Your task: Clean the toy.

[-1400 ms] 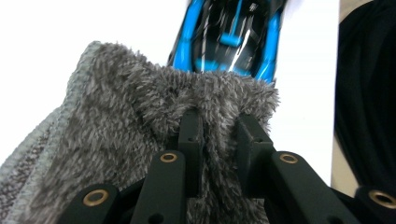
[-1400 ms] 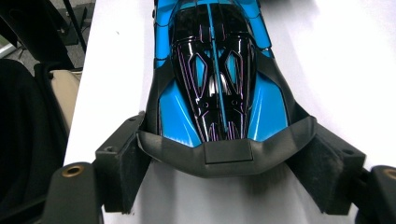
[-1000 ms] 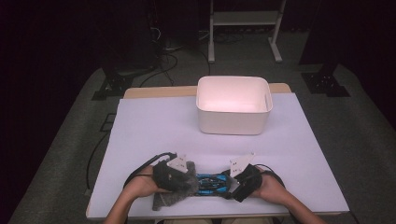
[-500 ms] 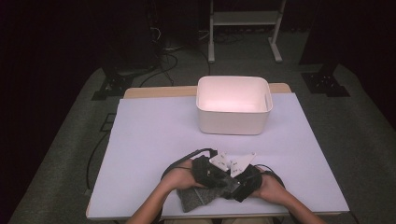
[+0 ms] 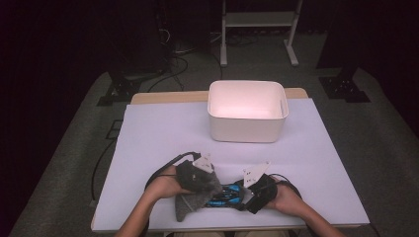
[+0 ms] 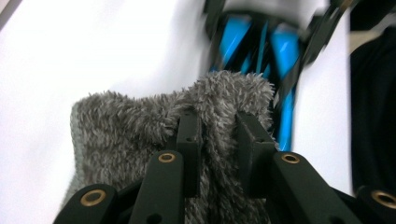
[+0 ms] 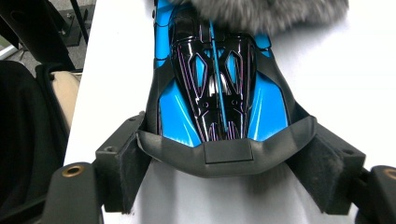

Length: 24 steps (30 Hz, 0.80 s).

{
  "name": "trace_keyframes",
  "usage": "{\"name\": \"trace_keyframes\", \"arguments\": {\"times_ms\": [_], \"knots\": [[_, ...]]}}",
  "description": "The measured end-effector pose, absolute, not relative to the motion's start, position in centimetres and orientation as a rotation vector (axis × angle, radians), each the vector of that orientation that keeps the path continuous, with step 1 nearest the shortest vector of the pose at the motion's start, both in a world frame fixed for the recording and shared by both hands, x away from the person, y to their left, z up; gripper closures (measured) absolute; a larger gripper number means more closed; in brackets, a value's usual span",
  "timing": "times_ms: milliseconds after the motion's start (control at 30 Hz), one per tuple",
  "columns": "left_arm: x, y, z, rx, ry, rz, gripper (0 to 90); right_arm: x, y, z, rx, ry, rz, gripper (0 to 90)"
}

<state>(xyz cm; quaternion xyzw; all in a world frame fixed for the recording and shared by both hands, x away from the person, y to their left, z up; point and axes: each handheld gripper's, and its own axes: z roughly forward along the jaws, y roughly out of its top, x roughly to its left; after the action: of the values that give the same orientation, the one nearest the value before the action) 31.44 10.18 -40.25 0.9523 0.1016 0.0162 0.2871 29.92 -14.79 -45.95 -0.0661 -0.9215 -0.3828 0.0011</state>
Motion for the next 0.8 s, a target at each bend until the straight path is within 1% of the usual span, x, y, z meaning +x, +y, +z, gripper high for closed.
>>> {"name": "trace_keyframes", "arguments": {"times_ms": [133, 333, 367, 400, 600, 767, 800], "knots": [[31.2, 11.8, -40.6, 2.531, 0.303, 0.034, 73.4, 29.9, -14.8, -45.9, -0.216, -2.892, -1.189, 23.6], [31.1, 11.8, -41.2, 2.501, 0.318, 0.022, 73.6, 30.1, -14.7, -45.7, -0.259, -2.874, -1.165, 21.7], [31.0, 11.7, -41.3, 2.487, 0.324, 0.017, 73.5, 30.0, -14.5, -45.4, -0.29, -2.89, -1.116, 18.2], [31.0, 11.6, -41.3, 2.484, 0.327, 0.016, 73.5, 30.0, -14.5, -45.2, -0.308, -2.89, -1.088, 17.8], [31.0, 11.2, -41.2, 2.501, 0.318, 0.018, 73.5, 30.4, -15.0, -44.2, -0.358, -2.817, -1.109, 17.8], [31.0, 10.9, -41.2, 2.505, 0.303, 0.02, 73.4, 31.7, -14.8, -43.4, -0.371, -2.795, -1.109, 17.9], [31.0, 10.9, -41.2, 2.503, 0.3, 0.021, 73.4, 32.3, -14.5, -43.3, -0.37, -2.774, -1.09, 19.1]]}}
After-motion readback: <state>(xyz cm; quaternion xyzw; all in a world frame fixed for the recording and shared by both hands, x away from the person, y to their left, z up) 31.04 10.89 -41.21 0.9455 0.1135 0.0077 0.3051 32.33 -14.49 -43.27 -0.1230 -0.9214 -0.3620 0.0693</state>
